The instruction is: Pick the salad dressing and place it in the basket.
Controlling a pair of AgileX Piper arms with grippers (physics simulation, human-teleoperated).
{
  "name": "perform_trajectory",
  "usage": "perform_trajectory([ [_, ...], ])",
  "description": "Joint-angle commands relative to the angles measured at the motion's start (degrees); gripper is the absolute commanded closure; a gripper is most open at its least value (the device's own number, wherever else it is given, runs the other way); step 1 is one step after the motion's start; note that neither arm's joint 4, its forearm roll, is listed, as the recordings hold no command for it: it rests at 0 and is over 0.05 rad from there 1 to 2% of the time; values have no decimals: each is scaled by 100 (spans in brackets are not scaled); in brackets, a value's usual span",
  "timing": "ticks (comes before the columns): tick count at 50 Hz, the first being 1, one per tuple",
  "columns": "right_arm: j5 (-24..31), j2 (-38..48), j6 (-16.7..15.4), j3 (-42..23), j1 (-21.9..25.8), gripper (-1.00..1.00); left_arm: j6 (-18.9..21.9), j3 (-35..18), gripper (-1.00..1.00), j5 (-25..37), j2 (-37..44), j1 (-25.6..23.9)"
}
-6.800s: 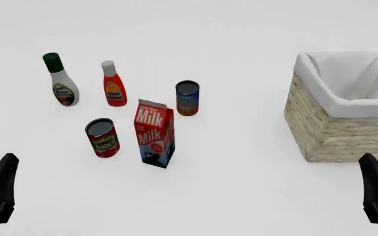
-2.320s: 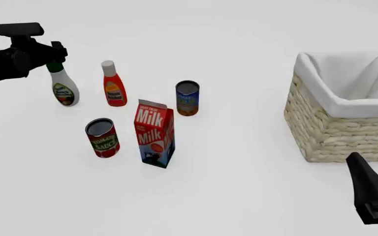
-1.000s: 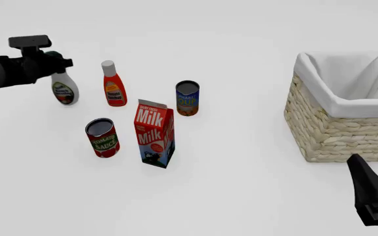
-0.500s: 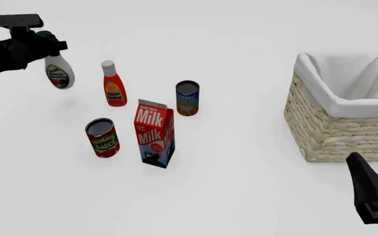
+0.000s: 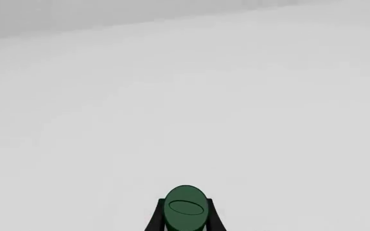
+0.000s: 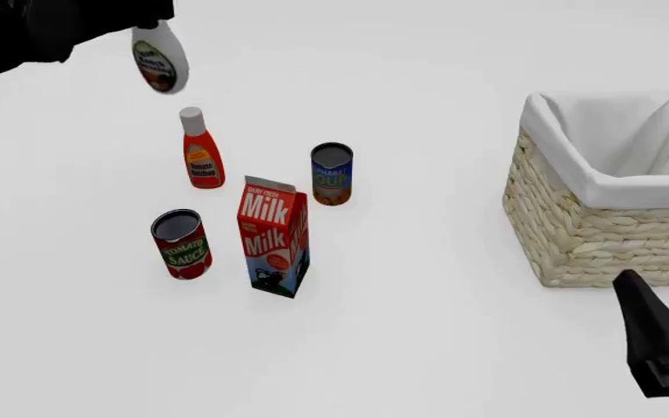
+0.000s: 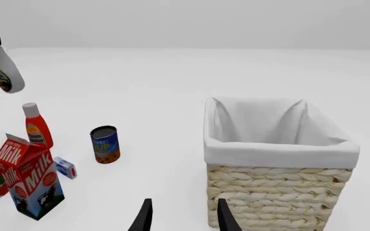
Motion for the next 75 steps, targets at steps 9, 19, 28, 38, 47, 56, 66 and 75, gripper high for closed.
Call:
perform_trajectory([
  [9, 205, -261, 16, 0, -43, -100, 434, 507, 100, 87, -1065, -1838],
  [19, 221, -290, 0, 0, -23, -100, 327, 681, 100, 2, -1117, -2463],
  [28, 241, -312, 23, 0, -49, -100, 156, 796, 100, -102, -1081, -2942],
  [38, 226, -299, 9, 0, -53, -100, 110, 989, 100, -248, -1006, -3386],
  [47, 230, -322, 26, 0, -50, -100, -45, 1057, 100, -294, -1034, -3603],
  [56, 128, -279, -97, -2, 50, -100, -56, 1170, 100, -368, -1021, -3660],
  [66, -335, 678, -866, -481, 690, -100, -10, 1191, 100, -377, -958, -3668],
  [75, -384, 1643, -1467, -1334, 1322, -100, 2, 1224, 100, -396, -961, -3703],
])
